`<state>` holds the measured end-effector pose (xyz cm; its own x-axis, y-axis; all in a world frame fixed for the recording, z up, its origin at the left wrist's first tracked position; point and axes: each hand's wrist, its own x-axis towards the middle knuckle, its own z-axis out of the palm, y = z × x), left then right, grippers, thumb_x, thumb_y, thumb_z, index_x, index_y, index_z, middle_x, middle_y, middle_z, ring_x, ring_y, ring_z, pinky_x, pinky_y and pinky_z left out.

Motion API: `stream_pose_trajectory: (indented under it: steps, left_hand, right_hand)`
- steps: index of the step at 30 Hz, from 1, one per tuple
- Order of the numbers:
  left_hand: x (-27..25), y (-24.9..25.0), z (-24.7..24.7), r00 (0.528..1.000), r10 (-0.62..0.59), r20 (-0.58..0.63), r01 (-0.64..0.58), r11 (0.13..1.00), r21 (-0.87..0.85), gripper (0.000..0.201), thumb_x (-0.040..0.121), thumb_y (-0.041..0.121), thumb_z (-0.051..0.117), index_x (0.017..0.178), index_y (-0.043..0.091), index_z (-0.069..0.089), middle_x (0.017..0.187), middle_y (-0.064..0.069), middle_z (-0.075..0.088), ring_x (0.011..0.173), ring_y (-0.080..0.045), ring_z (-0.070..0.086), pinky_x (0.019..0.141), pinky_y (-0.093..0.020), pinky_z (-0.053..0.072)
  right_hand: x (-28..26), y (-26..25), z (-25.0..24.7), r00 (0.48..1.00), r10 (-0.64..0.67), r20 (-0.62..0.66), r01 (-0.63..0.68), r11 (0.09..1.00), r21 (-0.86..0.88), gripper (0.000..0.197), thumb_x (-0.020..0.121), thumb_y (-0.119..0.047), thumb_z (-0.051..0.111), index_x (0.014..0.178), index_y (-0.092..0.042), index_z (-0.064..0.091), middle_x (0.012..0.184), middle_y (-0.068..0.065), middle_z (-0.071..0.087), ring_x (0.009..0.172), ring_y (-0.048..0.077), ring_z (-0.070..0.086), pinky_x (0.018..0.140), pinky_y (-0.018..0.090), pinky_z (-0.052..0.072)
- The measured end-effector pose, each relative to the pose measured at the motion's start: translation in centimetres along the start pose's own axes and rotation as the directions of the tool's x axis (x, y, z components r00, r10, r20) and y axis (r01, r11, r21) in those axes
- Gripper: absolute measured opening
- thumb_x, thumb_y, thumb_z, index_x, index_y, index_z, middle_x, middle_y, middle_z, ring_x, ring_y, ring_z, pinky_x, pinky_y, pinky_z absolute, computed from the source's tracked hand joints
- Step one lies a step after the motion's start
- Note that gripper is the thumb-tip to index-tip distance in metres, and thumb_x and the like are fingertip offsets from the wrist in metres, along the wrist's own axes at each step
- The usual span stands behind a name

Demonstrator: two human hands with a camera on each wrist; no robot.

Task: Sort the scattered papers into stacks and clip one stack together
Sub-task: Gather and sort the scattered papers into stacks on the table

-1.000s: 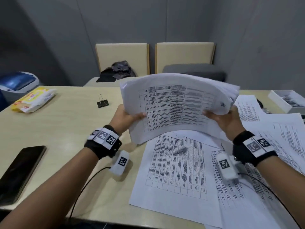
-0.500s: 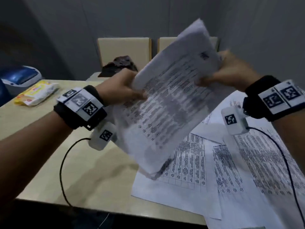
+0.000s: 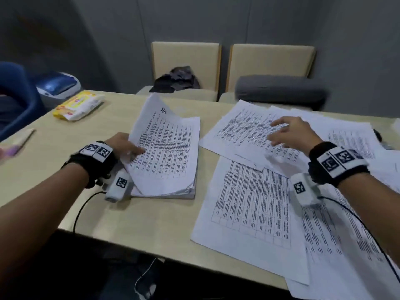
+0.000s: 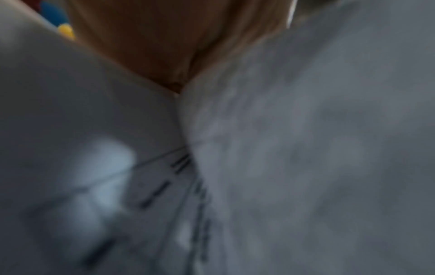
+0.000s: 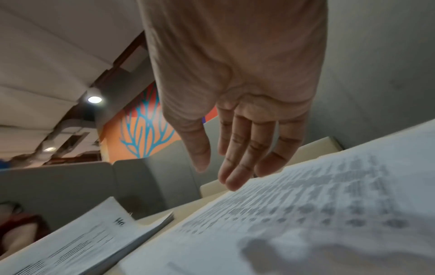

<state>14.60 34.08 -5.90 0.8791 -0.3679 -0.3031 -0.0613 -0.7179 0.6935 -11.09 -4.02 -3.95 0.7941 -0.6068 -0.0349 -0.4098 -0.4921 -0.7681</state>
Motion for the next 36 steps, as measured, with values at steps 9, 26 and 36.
stream_pose_trajectory:
  steps: [9,26,36]
  left_hand:
    - [0.3,4.9,-1.4,0.993,0.045,-0.112,0.056,0.648,0.759,0.063,0.08,0.044,0.074,0.12,-0.001,0.059,0.115,-0.019,0.064,0.104,-0.034,0.061,0.081,-0.036,0.047]
    - [-2.7,17.6,12.5,0.899,0.306,0.313,-0.403,0.857,0.321,0.035,0.09,0.027,0.067,0.114,0.002,0.065,0.102,-0.017,0.07,0.081,-0.026,0.062,0.069,-0.036,0.057]
    - [0.3,17.0,14.6,0.94,0.215,0.265,-0.303,0.884,0.355,0.032,0.093,0.019,0.062,0.117,-0.003,0.062,0.101,-0.015,0.062,0.088,-0.032,0.066,0.066,-0.03,0.054]
  right_hand:
    - [0.6,-2.2,4.4,0.987,-0.031,0.158,0.076,0.954,-0.291,0.048,0.08,-0.031,0.079,0.123,-0.017,0.062,0.118,0.007,0.068,0.109,0.023,0.063,0.088,0.03,0.047]
    - [-2.8,1.8,4.7,0.904,-0.16,0.396,0.417,0.535,-0.735,0.062,0.087,-0.075,0.041,0.076,-0.014,0.052,0.068,-0.002,0.053,0.055,0.015,0.051,0.05,0.026,0.048]
    - [-3.7,-0.8,5.2,0.933,-0.129,0.336,0.359,0.364,-0.859,0.023,0.1,-0.013,0.045,0.086,-0.006,0.063,0.061,-0.001,0.042,0.051,0.012,0.044,0.046,0.023,0.037]
